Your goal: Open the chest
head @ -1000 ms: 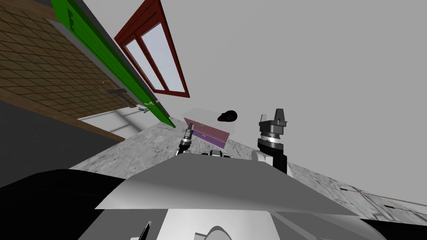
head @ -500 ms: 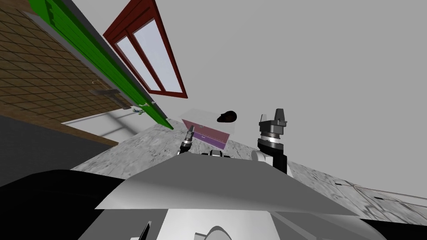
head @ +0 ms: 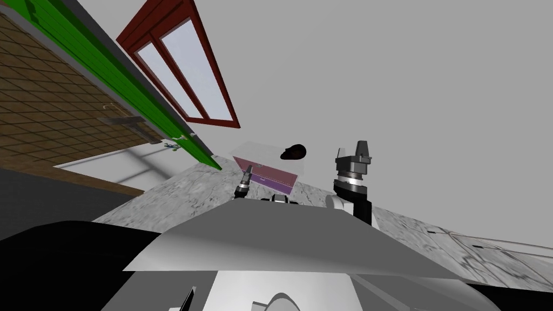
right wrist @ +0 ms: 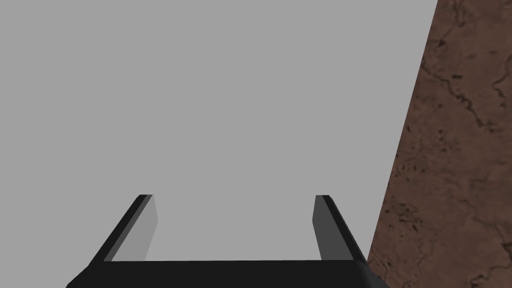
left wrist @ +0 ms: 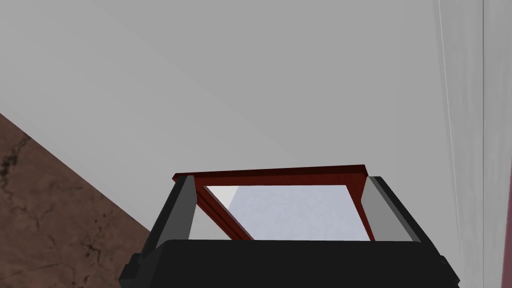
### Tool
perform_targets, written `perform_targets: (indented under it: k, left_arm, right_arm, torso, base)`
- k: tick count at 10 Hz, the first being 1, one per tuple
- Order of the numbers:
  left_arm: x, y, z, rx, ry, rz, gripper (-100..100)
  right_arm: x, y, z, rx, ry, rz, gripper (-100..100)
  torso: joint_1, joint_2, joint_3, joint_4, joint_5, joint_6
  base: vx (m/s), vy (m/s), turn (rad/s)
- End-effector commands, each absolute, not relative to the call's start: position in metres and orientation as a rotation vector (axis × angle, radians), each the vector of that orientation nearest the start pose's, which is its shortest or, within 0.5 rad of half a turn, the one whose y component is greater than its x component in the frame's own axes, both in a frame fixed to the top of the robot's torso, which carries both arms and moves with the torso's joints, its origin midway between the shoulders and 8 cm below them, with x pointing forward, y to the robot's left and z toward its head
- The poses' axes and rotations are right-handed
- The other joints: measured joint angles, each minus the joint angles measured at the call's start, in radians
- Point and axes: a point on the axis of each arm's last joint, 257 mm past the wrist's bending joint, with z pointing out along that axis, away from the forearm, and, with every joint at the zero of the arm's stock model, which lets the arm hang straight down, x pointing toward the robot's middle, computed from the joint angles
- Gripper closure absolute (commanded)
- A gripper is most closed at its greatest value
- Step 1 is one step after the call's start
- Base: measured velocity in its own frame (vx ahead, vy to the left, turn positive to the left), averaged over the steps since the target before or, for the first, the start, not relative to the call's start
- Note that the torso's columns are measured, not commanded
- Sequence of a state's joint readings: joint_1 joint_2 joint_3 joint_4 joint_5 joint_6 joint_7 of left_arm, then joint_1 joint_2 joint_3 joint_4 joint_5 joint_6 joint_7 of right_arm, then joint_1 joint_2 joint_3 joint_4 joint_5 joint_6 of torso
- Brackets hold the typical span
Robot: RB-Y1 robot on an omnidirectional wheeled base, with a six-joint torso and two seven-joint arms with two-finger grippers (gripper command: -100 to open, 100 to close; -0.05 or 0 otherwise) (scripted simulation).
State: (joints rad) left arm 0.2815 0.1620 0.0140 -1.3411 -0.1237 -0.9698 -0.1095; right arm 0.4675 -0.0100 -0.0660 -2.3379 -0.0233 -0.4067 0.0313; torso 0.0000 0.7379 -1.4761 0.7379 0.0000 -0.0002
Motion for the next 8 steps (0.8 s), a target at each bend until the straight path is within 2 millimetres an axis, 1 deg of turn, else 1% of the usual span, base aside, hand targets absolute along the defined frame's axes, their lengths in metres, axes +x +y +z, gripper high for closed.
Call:
perform_targets:
  k: [1,2,4,8]
  left_arm:
    - [0.391,0.275,-0.245,-0.600,1.074,-1.123,-100]
    - [0.391,0.274,-0.248,-0.593,1.073,-1.121,-100]
    - [0.388,0.275,-0.266,-0.612,1.098,-1.109,-100]
    - [0.384,0.273,-0.287,-0.628,1.122,-1.097,-100]
  right_arm:
    - [0.345,-0.299,0.045,0.650,0.612,1.233,0]
    - [0.345,-0.299,0.045,0.650,0.612,1.233,0]
    - [0.345,-0.299,0.045,0.650,0.612,1.233,0]
    - [0.345,-0.299,0.045,0.650,0.612,1.233,0]
  torso:
    - [0.000,-0.001,0.000,0.000,0.000,0.000]
    - [0.000,0.000,0.000,0.000,0.000,0.000]
    - [0.000,0.001,0.000,0.000,0.000,0.000]
    - [0.000,0.000,0.000,0.000,0.000,0.000]
  base:
    - [0.044,0.036,-0.051]
    - [0.051,0.039,-0.090]
    - [0.040,0.032,-0.064]
    - [0.040,0.031,-0.065]
